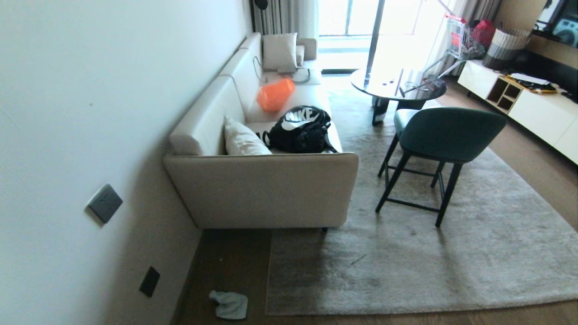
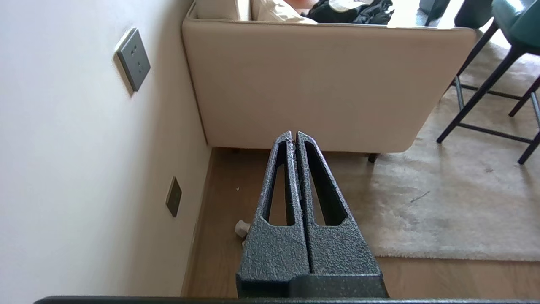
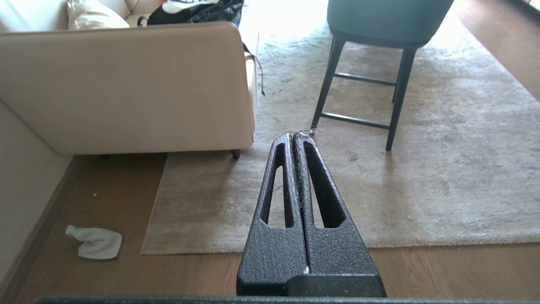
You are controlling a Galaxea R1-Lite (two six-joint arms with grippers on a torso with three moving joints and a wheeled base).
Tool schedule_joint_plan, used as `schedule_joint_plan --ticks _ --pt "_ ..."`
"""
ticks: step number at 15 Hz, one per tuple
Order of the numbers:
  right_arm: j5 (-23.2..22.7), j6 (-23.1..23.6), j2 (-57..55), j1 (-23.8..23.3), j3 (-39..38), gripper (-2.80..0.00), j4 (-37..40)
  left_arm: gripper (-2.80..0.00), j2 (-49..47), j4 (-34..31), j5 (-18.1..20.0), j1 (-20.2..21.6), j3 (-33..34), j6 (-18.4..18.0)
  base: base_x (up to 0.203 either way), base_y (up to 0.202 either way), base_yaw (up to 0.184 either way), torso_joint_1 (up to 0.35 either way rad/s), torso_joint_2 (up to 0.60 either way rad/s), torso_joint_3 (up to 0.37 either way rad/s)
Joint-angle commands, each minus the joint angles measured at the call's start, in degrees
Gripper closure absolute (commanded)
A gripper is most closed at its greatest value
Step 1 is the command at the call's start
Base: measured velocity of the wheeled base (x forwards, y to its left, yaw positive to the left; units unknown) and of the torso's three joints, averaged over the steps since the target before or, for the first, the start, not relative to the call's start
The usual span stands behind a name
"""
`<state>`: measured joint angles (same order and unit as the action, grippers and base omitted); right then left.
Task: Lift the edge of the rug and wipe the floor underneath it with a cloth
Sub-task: Pick up the rag
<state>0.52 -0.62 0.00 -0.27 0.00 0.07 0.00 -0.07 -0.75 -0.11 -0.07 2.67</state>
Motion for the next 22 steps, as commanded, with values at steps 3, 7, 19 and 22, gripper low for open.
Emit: schedule_joint_plan --ticks 3,7,19,22 --pt "0.0 0.01 -0.09 0.0 0.0 0.0 -0.04 0.0 0.0 -0.02 -0.05 0.02 -0.01 0.04 0.0 0.0 0.0 -0.15 0.4 0.257" --pt "0.0 0.01 -0.09 0.0 0.0 0.0 -0.07 0.0 0.0 -0.02 -0.05 0.02 0.01 0.05 0.0 0.0 0.0 -0.184 0.53 0.341" --pt "0.0 0.01 -0.09 0.0 0.0 0.0 -0.07 0.0 0.0 -0.02 -0.05 -0.06 -0.01 0.05 0.0 0.0 0.0 -0.13 0.5 0.369" --pt "0.0 0.01 -0.09 0.0 0.0 0.0 -0.06 0.0 0.0 -0.02 -0.05 0.02 -0.01 0.05 0.0 0.0 0.0 -0.042 0.46 0.402"
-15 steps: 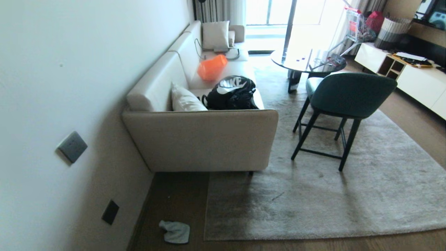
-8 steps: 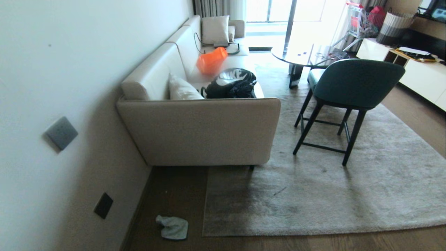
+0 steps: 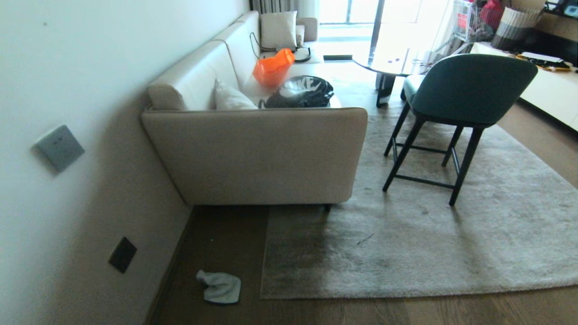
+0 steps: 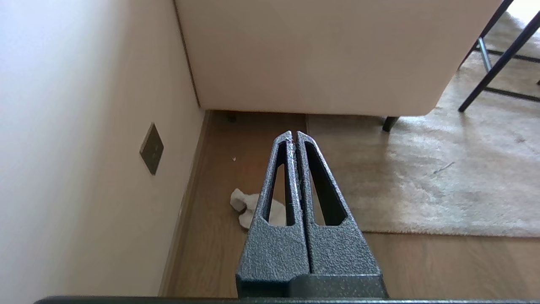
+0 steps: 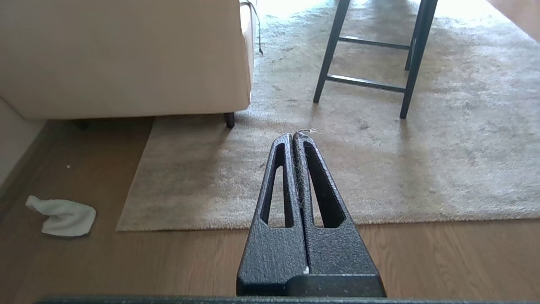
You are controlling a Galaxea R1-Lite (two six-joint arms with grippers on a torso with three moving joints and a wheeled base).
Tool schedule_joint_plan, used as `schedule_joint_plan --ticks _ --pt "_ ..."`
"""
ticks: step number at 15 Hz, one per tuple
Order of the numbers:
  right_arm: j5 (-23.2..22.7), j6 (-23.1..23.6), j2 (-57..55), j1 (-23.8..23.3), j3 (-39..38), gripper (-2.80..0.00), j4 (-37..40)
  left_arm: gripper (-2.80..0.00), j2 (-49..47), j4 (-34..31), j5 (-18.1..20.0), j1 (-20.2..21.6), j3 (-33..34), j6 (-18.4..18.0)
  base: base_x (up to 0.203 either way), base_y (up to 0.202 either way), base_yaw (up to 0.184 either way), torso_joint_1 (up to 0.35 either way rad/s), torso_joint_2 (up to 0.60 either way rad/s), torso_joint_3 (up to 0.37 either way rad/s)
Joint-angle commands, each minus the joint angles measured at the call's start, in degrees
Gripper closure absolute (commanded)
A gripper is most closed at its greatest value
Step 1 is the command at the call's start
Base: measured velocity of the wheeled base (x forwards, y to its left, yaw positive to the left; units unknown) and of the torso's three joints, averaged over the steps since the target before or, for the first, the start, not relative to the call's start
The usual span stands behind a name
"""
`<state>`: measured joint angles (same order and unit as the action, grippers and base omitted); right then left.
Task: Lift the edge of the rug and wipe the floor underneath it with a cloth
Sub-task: Pick up the rag
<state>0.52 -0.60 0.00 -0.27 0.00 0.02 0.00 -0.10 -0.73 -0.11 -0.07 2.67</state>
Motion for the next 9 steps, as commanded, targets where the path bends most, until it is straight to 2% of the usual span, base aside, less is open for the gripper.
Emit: schedule_joint_plan --ticks 1,6,9 --pt "0.0 -0.02 -0.09 0.0 0.0 0.0 0.06 0.0 0.0 0.01 -0.06 -0.04 0.03 0.02 0.0 0.0 0.0 -0.032 0.45 0.408" --pt "0.0 -0.02 -0.09 0.0 0.0 0.0 0.06 0.0 0.0 0.01 -0.06 0.02 -0.01 0.05 0.0 0.0 0.0 0.006 0.41 0.427" --pt "0.0 -0.02 -0.09 0.0 0.0 0.0 0.06 0.0 0.0 0.01 -0.06 0.02 0.01 0.05 0.0 0.0 0.0 0.001 0.03 0.041"
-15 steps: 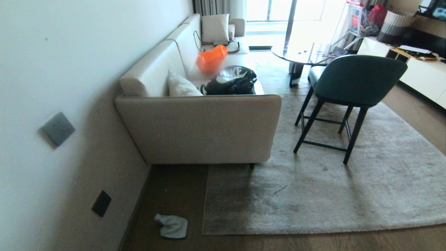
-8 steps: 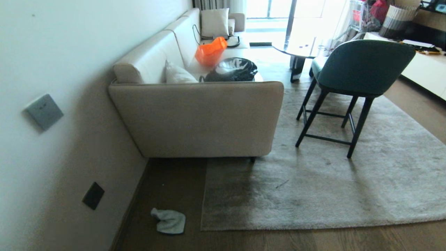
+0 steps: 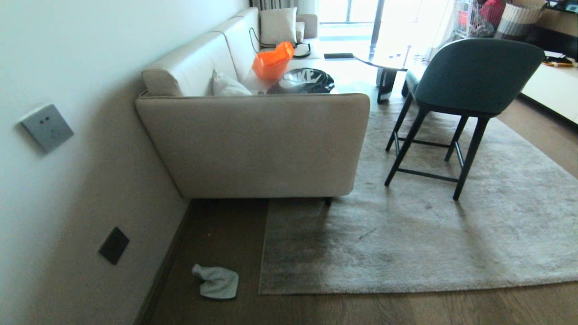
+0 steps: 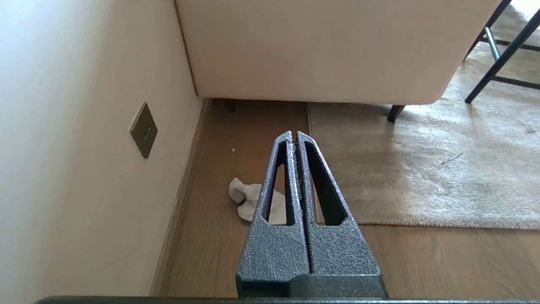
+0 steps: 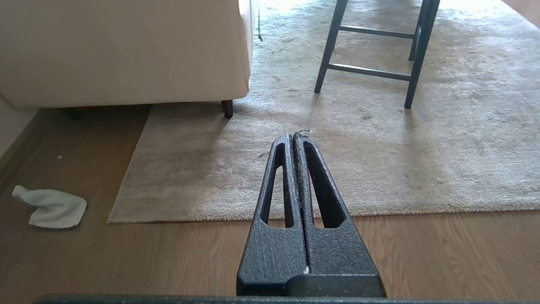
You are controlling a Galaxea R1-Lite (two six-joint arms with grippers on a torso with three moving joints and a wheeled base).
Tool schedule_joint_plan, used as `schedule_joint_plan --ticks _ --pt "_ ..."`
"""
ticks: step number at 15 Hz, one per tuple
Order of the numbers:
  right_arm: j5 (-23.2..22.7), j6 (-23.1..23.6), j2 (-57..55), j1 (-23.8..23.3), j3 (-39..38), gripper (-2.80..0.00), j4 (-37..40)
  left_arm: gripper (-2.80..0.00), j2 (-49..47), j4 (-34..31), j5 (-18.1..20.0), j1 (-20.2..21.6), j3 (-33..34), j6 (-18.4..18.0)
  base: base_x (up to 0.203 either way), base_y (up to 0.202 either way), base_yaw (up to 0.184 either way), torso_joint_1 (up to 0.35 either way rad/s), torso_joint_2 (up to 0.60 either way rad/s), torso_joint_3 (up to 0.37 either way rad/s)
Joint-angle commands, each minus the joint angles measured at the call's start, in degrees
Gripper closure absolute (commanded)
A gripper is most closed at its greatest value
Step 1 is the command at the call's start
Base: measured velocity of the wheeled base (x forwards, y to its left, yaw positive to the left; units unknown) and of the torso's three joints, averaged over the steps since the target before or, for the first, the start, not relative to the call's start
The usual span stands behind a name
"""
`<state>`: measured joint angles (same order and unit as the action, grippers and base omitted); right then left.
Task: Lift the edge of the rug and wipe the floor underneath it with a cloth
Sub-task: Pick up the rag
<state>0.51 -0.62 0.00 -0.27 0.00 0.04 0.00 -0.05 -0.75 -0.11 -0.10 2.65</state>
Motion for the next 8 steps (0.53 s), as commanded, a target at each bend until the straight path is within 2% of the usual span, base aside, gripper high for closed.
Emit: schedule_joint_plan --ticks 1,7,8 --pt "0.02 0.01 -0.09 0.0 0.0 0.0 0.05 0.0 0.0 -0.04 -0.05 0.02 0.01 0.05 0.0 0.0 0.0 0.0 0.0 0.0" --pt "0.02 0.08 0.0 0.0 0.0 0.0 -0.04 0.0 0.0 -0.04 -0.05 -0.06 0.03 0.06 0.0 0.0 0.0 0.0 0.0 0.0" --pt "0.02 0.09 0.0 0.0 0.0 0.0 -0.04 0.0 0.0 -0.04 -0.05 0.02 0.01 0.08 0.0 0.0 0.0 0.039 0.15 0.167"
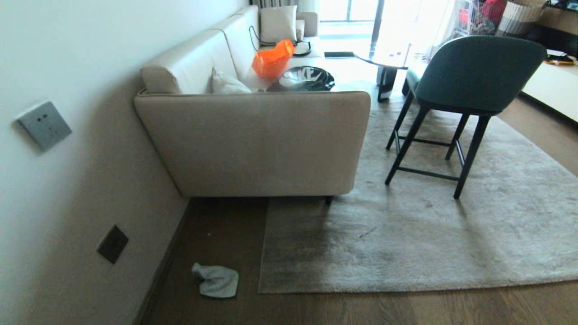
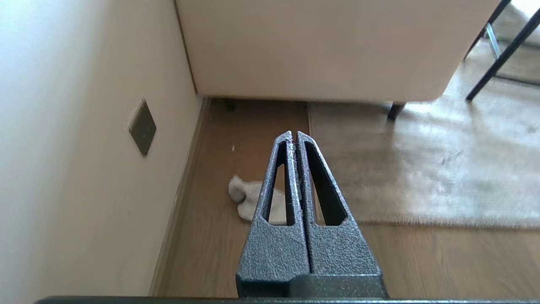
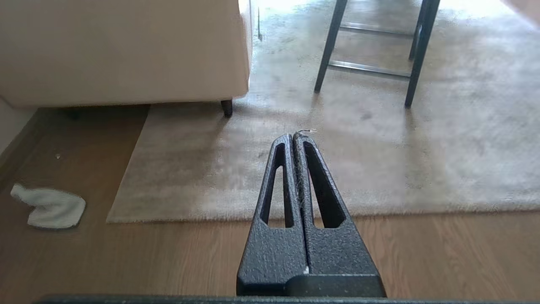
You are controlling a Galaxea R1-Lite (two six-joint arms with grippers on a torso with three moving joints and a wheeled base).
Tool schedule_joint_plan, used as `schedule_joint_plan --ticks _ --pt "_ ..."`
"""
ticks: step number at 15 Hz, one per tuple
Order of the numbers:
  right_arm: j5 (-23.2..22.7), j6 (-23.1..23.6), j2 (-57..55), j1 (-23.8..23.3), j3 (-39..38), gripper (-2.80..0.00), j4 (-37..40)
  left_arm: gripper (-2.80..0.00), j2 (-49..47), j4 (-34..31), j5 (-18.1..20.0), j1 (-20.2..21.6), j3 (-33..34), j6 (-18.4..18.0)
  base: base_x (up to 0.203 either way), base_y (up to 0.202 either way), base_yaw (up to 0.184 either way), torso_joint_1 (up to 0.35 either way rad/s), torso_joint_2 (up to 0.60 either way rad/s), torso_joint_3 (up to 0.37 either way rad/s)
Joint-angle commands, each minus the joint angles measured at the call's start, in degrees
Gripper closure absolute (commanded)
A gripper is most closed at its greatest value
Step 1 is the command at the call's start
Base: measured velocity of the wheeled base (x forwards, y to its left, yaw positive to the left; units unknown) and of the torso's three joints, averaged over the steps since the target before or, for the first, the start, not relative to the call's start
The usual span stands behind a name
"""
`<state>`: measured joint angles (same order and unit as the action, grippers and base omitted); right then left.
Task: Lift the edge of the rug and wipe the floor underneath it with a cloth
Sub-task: Pick up the rag
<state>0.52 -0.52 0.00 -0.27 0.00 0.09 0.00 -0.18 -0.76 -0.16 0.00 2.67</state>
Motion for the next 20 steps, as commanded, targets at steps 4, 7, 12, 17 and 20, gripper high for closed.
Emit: schedule_joint_plan --ticks 4,7,12,17,20 --pt "0.0 0.0 0.0 0.0 0.0 0.0 -0.09 0.0 0.0 0.09 -0.03 0.07 -0.09 0.01 0.0 0.0 0.0 0.011 0.03 0.045" --pt "0.0 0.0 0.0 0.0 0.0 0.0 -0.09 0.0 0.0 0.09 -0.03 0.07 -0.09 -0.03 0.0 0.0 0.0 0.0 0.0 0.0" --pt "0.0 0.0 0.0 0.0 0.0 0.0 -0.09 0.0 0.0 0.09 -0.03 0.07 0.0 -0.03 0.0 0.0 0.0 0.0 0.0 0.0" --pt "0.0 0.0 0.0 0.0 0.0 0.0 -0.09 0.0 0.0 0.09 -0.03 0.07 -0.07 0.05 0.0 0.0 0.0 0.0 0.0 0.0" --pt "0.0 0.0 0.0 0.0 0.0 0.0 -0.09 0.0 0.0 0.09 -0.12 0.0 -0.09 0.05 0.0 0.0 0.0 0.0 0.0 0.0"
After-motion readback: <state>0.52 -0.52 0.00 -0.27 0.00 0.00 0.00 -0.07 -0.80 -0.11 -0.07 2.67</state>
